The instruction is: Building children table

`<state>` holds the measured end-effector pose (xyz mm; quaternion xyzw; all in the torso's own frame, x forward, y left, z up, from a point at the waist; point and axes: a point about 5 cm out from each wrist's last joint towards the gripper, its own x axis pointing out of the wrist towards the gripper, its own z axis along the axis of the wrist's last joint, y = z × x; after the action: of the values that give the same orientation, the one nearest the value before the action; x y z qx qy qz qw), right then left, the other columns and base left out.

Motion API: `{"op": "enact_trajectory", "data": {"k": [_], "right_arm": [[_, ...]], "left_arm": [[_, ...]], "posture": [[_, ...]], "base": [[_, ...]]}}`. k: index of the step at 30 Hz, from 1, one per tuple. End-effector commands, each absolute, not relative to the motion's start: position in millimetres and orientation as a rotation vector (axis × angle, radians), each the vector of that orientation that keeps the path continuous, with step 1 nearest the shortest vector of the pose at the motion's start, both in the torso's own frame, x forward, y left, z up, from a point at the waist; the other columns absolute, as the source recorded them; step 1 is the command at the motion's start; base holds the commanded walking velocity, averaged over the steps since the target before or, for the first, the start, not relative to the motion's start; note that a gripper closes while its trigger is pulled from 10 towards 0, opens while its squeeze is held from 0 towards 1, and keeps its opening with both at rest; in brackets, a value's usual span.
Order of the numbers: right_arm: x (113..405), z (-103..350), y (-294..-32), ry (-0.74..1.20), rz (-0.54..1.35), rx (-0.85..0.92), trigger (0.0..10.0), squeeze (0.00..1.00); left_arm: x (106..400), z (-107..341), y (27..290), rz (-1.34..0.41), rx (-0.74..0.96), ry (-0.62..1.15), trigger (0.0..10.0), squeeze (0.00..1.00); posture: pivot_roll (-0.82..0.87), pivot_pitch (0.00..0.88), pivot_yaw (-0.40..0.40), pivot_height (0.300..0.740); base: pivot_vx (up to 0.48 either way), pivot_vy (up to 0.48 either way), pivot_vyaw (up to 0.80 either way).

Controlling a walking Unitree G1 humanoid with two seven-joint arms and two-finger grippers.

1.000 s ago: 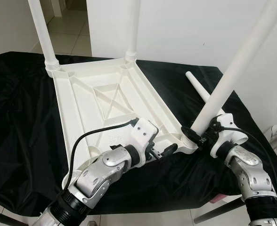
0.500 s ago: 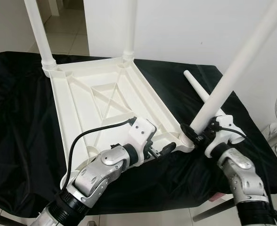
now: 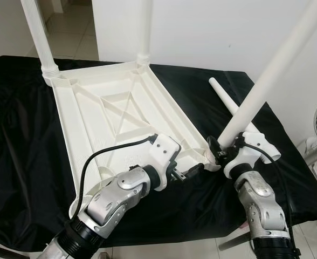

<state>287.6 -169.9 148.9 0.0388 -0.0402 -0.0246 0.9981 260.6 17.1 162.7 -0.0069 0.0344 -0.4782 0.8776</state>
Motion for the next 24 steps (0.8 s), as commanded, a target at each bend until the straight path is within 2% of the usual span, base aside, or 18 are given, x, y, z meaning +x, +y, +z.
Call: {"op": "enact_trajectory", "data": {"k": [1,2,4,18,19,24], "right_arm": [[283.9,136.8,-178.2,-0.021,-0.135,0.084,10.0,0.0],[279.4,137.1,-175.0,-0.028,-0.222,0.076,10.0,0.0],[273.6,138.7,-164.4,-0.031,-0.272,0.092,10.0,0.0],[273.6,140.7,-161.9,-0.021,-0.232,0.096,10.0,0.0],[274.8,141.4,-162.1,-0.022,-0.219,0.104,10.0,1.0],[278.8,146.2,-167.9,-0.045,-0.173,0.103,10.0,1.0]], "left_arm": [[251.8,163.5,11.6,-1.146,-0.012,0.072,10.0,0.0],[251.8,163.3,11.3,-1.147,-0.012,0.072,10.0,0.0],[251.4,163.3,11.1,-1.148,-0.015,0.073,10.0,0.0],[250.9,163.7,9.2,-1.153,-0.02,0.071,10.0,0.0],[250.9,163.6,9.1,-1.151,-0.022,0.07,10.0,0.0],[250.9,163.4,9.3,-1.145,-0.025,0.069,10.0,0.0]], "posture": [[0.0,0.106,-0.054,0.74],[0.0,0.106,-0.054,0.74],[0.0,0.109,-0.053,0.74],[0.0,0.108,-0.061,0.74],[0.0,0.107,-0.064,0.74],[0.0,0.1,-0.072,0.74]], "base": [[0.0,0.0,0.0],[0.0,0.0,0.0],[0.0,0.0,0.0],[0.0,0.0,0.0],[0.0,0.0,0.0],[0.0,0.0,0.0]]}}
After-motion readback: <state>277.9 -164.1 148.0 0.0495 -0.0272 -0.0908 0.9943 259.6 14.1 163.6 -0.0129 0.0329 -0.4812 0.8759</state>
